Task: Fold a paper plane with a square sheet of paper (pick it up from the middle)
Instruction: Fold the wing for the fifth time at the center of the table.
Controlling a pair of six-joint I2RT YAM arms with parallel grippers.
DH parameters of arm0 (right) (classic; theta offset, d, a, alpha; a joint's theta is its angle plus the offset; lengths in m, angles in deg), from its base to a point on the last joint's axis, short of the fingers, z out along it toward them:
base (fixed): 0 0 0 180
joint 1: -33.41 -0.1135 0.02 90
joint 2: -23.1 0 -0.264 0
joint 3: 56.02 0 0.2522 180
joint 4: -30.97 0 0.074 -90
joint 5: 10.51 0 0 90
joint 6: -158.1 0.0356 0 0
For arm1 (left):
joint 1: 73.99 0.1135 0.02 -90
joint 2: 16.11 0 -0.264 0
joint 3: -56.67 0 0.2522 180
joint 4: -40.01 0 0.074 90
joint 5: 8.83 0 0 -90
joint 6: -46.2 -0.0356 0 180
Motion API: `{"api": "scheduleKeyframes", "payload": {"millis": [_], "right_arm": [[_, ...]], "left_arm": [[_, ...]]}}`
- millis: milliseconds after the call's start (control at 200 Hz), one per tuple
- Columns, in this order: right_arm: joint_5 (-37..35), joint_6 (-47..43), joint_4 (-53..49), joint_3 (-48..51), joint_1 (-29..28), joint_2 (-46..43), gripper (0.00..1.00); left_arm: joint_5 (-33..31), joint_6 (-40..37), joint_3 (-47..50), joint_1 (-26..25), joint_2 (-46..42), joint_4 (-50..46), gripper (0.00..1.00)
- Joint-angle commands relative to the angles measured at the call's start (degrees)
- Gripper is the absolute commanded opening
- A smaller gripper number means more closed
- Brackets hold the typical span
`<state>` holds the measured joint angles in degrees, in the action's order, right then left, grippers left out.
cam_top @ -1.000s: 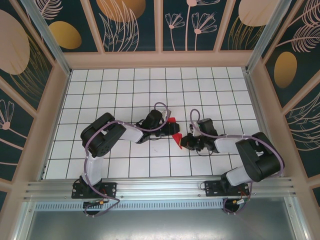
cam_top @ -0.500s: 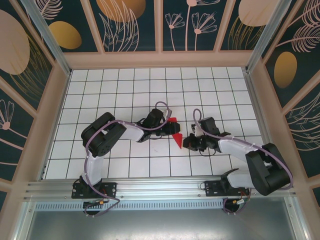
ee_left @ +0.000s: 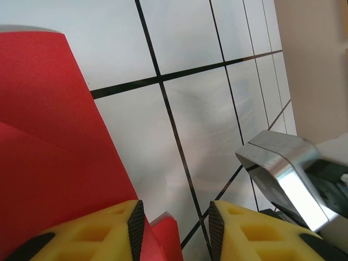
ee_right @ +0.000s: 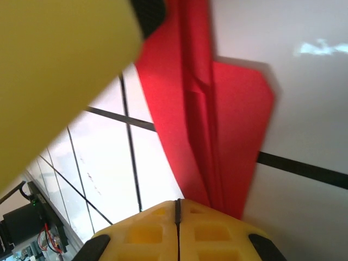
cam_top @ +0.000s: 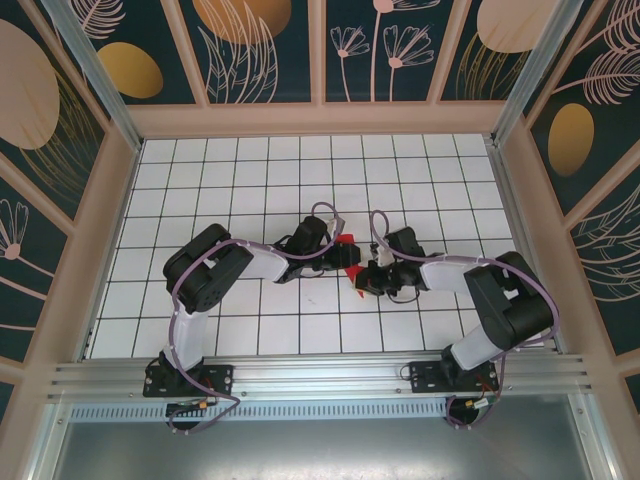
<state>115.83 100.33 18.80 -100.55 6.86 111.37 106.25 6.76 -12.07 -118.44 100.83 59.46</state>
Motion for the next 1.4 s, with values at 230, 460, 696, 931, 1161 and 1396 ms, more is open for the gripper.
{"api": "scheduleKeyframes", "payload": {"millis": [230,460,696,931,1161,1396], "right_arm": [[-0.08,-0.85,-4.58,8.72,0.71,-3.9,0.08],[0.56,-0.84,-7.65,8.68,1.23,-9.83,0.08],[-0.03,2.12,-1.27,2.72,1.32,-14.68,0.11],[1.04,3.69,5.8,-1.55,1.24,-4.31,0.13],[-1.87,2.28,5.09,-2.98,1.4,3.55,0.13],[-5.43,-1.36,1.05,0.09,1.57,8.69,0.08]], "left_arm": [[-4.34,-2.4,1.49,0.68,4.34,-10.86,0.39],[-3.61,-2.4,1.26,0.68,4.52,-10.54,0.38],[-2.75,-1.88,1.45,0.68,4.58,-9.52,0.39],[-2.0,-1.26,0.94,0.68,5.07,-9.08,0.38],[-1.88,-1.43,0.36,0.69,4.89,-9.53,0.39],[-0.91,-2.32,0.33,0.76,4.16,-9.43,0.41]]}}
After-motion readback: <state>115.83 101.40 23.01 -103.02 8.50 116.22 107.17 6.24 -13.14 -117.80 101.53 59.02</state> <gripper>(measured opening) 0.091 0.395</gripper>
